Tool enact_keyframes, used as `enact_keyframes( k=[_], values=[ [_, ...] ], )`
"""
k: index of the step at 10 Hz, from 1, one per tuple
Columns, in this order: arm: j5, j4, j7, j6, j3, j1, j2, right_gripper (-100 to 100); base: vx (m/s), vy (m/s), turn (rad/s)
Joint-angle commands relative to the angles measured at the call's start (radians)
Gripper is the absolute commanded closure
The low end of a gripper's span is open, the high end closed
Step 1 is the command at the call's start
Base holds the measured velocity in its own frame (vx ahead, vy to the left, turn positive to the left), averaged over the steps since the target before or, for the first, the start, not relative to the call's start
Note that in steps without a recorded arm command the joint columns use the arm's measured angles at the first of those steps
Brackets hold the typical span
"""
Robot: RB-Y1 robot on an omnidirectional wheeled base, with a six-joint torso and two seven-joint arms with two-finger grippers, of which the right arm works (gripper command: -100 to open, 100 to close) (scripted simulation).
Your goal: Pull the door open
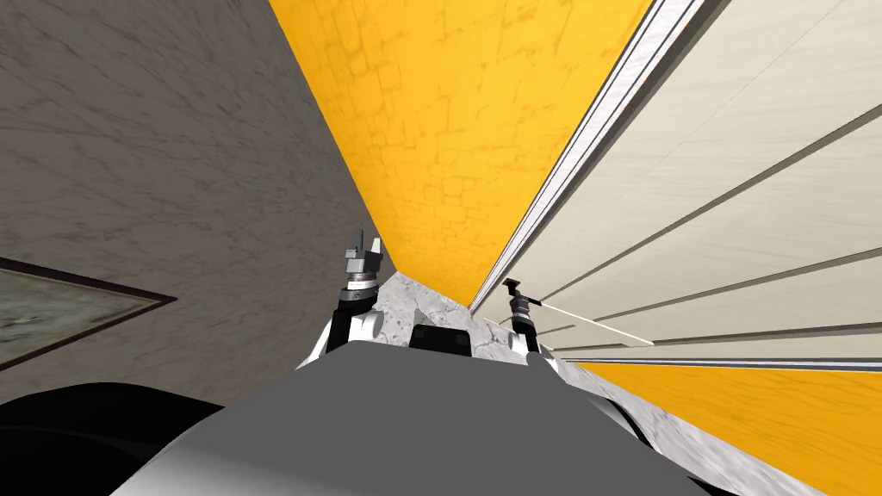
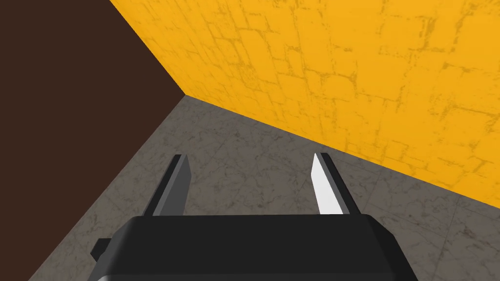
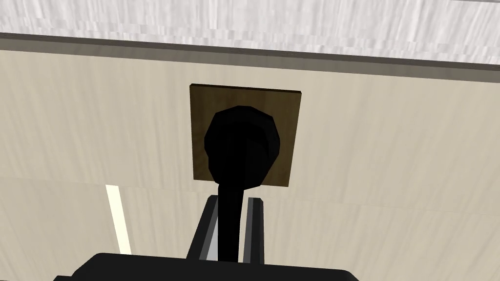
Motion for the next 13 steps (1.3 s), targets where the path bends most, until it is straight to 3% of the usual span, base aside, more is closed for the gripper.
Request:
enact_keyframes(
  k=[1, 6, 8, 13],
  values=[
    [0.011, 0.017, -0.022, -0.013, 0.018, 0.002, -0.008, 100, -0.195, -0.023, 0.097],
    [0.047, 0.005, -0.086, -0.033, 0.071, 0.023, -0.037, 100, -0.224, -0.047, 0.114],
    [0.049, 0.001, -0.087, -0.03, 0.073, 0.024, -0.037, 100, -0.169, -0.011, 0.043],
    [0.091, -0.01, -0.16, -0.081, 0.136, 0.063, -0.075, 100, -0.24, -0.05, 0.112]
  ],
)
